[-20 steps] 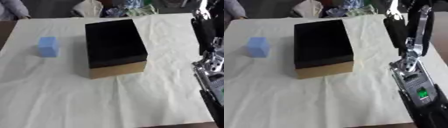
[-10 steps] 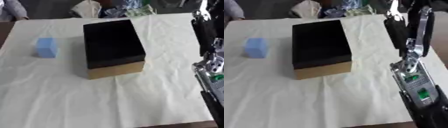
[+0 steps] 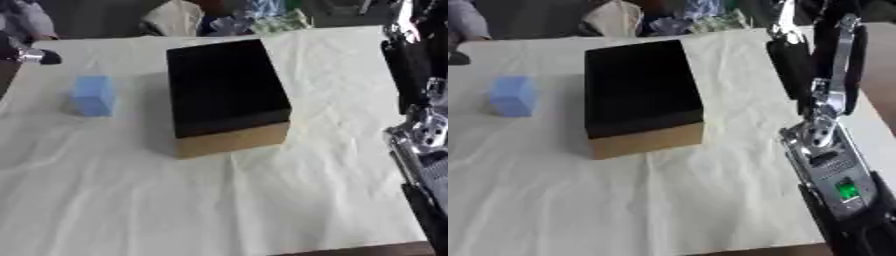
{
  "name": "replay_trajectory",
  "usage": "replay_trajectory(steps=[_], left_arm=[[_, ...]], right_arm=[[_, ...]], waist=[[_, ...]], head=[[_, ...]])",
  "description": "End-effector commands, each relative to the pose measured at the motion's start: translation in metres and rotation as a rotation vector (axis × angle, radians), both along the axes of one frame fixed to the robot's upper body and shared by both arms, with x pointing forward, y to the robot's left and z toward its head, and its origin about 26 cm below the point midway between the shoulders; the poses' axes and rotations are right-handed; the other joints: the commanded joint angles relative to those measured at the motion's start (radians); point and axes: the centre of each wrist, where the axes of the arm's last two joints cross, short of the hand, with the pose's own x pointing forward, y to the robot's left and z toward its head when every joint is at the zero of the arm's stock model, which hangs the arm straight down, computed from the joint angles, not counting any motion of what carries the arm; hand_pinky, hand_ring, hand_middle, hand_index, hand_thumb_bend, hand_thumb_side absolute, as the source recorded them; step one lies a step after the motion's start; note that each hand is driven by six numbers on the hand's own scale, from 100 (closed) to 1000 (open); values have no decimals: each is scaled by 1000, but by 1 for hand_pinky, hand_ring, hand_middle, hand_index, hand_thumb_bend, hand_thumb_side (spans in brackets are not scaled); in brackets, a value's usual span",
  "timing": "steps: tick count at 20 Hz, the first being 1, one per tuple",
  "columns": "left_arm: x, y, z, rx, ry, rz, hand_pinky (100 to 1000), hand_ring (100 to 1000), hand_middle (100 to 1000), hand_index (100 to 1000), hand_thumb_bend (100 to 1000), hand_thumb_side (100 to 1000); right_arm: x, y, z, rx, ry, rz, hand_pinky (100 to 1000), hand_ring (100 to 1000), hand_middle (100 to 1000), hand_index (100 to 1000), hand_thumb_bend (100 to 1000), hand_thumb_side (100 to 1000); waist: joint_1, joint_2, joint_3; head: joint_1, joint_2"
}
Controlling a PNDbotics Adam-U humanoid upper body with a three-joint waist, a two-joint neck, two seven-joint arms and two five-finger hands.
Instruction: Pick up objects on the table and place them in the box.
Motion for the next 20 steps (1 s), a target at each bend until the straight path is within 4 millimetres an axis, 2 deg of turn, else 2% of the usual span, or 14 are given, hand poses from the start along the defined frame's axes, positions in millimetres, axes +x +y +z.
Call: replay_trajectory(steps=[1,3,5,10,16,20], left_arm=[[-1,-2,13,69,21,-16,916,872,858,995,822,373],[0,-6,12,105,52,-32,920,882,862,994,857,319],[1,-10,10,139,93,-44,924,887,866,991,852,278],[4,-20,11,173,207,-73,948,902,872,982,747,182],[7,-31,15,212,261,-76,979,922,889,982,686,100],[10,-36,18,215,257,-76,981,922,891,977,625,100]], right_arm=[[-2,0,6,-4,-19,8,860,809,625,780,100,464],[-3,0,5,-3,-18,9,860,809,624,780,100,464],[-3,1,5,-3,-16,13,860,807,624,780,100,465],[-3,1,4,2,-14,13,861,805,621,780,100,466],[-3,3,5,0,-13,24,861,804,618,779,100,468],[-3,4,5,-1,-13,30,862,803,616,779,100,470]], waist=[[1,-20,0],[2,-19,1],[3,-19,2],[4,-15,-3],[9,-7,-12],[14,2,-21]], head=[[4,-8],[3,-10],[4,-11],[8,-14],[19,-20],[26,-28]])
